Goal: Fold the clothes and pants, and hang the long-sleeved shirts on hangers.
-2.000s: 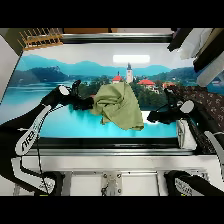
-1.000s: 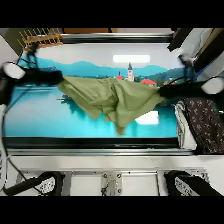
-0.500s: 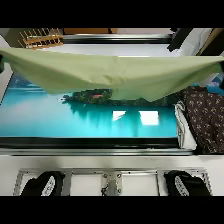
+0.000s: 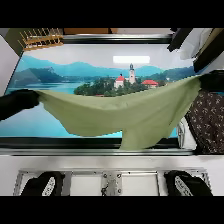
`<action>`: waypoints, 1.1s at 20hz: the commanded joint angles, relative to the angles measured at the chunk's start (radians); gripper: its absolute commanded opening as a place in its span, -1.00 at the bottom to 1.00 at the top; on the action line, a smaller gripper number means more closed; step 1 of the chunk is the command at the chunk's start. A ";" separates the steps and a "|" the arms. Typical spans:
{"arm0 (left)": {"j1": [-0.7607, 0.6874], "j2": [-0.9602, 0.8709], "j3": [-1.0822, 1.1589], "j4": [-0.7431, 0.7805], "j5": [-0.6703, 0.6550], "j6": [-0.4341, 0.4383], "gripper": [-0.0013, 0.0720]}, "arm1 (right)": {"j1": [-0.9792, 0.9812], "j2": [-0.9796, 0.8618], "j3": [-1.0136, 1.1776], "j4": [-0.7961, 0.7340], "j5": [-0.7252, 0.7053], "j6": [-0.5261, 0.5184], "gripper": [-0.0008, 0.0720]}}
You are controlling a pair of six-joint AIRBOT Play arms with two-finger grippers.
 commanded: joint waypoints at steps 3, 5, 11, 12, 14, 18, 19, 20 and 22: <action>-0.060 -0.365 -0.060 0.003 0.112 -0.005 -0.94 | 0.002 -0.373 0.003 0.036 -0.142 0.018 0.63; -0.058 -0.489 -0.007 0.005 0.110 -0.005 -0.94 | -0.012 -0.420 0.002 0.037 -0.122 -0.011 0.64; -0.057 -0.641 0.052 0.005 0.102 -0.005 -0.94 | -0.033 -0.318 -0.335 0.119 -0.021 -0.050 0.64; -0.057 -0.644 0.052 0.005 0.097 -0.005 -0.94 | -0.026 -0.301 -0.435 0.177 -0.060 -0.061 0.64; -0.057 -0.644 0.052 0.005 0.095 -0.005 -0.94 | 0.000 -0.297 -0.593 0.293 -0.161 -0.124 0.64; -0.057 -0.644 0.052 0.005 0.092 -0.005 -0.94 | 0.095 -0.362 -0.683 0.356 -0.322 -0.130 0.64; -0.057 -0.644 0.052 0.005 0.091 -0.005 -0.94 | 0.116 -0.375 -0.682 0.364 -0.344 -0.129 0.64; -0.057 -0.644 0.052 0.005 0.091 -0.005 -0.94 | 0.136 -0.388 -0.682 0.372 -0.362 -0.129 0.64; -0.057 -0.644 0.052 0.005 0.092 -0.005 -0.94 | 0.163 -0.402 -0.682 0.375 -0.372 -0.130 0.63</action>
